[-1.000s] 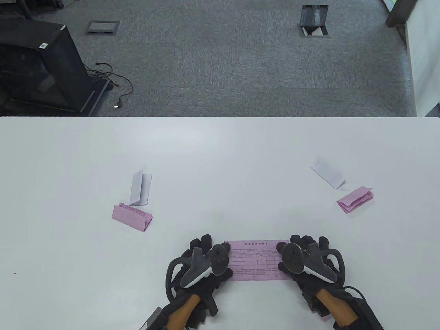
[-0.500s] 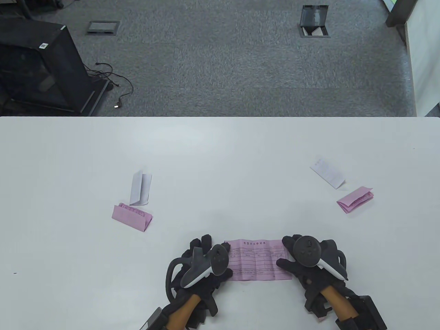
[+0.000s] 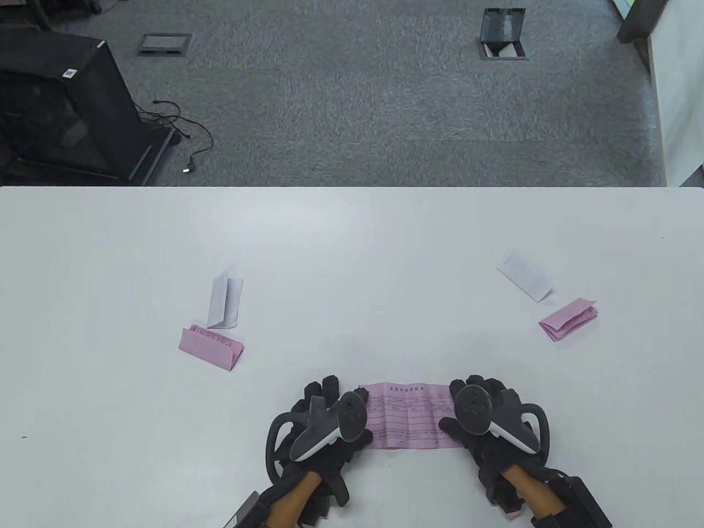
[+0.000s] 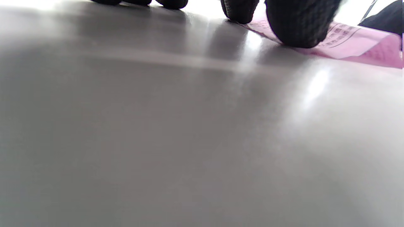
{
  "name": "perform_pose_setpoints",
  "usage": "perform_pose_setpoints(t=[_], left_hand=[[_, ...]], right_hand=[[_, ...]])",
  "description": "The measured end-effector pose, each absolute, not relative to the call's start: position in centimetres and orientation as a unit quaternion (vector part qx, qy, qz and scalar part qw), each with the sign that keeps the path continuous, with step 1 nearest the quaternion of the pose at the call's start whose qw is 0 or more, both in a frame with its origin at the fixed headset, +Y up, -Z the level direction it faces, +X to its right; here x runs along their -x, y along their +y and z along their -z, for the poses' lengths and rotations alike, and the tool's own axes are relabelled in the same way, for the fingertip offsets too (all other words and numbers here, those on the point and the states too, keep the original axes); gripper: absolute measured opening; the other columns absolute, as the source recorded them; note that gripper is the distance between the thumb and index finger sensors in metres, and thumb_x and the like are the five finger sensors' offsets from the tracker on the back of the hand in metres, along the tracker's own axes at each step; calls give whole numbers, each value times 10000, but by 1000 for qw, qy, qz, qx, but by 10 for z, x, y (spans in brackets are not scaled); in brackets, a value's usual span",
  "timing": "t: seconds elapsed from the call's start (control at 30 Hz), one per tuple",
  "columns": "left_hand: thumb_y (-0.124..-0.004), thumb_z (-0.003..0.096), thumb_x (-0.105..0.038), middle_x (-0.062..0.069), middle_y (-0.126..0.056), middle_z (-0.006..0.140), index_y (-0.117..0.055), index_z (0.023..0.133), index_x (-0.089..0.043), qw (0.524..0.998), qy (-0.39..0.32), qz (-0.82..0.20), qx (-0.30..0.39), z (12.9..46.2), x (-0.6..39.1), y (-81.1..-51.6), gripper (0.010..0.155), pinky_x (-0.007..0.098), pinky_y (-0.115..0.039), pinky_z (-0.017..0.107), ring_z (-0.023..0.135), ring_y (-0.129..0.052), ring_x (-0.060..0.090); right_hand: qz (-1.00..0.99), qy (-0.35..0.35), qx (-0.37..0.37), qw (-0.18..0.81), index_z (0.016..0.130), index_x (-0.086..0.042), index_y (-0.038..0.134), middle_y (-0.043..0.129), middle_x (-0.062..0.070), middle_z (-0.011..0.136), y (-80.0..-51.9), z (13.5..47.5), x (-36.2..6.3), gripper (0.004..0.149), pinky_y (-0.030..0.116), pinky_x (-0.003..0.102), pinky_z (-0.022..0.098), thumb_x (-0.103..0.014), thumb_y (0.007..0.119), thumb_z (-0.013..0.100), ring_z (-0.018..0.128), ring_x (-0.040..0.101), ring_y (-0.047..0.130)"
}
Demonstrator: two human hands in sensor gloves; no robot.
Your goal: Unfold folded invoices and stack
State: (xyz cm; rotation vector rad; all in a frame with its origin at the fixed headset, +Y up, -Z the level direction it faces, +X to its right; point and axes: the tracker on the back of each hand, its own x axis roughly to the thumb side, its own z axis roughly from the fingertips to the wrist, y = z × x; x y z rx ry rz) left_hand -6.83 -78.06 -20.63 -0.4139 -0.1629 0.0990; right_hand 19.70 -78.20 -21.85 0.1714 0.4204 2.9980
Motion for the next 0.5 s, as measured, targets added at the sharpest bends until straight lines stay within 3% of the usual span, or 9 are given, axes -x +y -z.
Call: perform_pose_setpoints(t=[0.2, 0.5], left_hand=[[-731, 495, -571, 182, -221, 1245, -394, 1140, -390, 974, -84, -43, 204, 206, 66, -781, 750, 635, -356, 777, 1089, -236, 497], [-725, 496, -576, 186, -215, 1245, -386, 1142, -389, 974, -86, -41, 205, 205, 65, -781, 754, 640, -352, 776, 1087, -233, 503]], right_hand=[[-984, 144, -18, 103, 1012, -182, 469, 350, 150, 1112, -783, 219, -199, 563, 372, 674, 728, -443, 672, 556, 1013, 454, 326], [-981, 146, 24, 124, 852, -245, 555, 345, 103, 1103, -784, 220, -200, 360, 348, 648, 737, -443, 665, 571, 1021, 393, 302]])
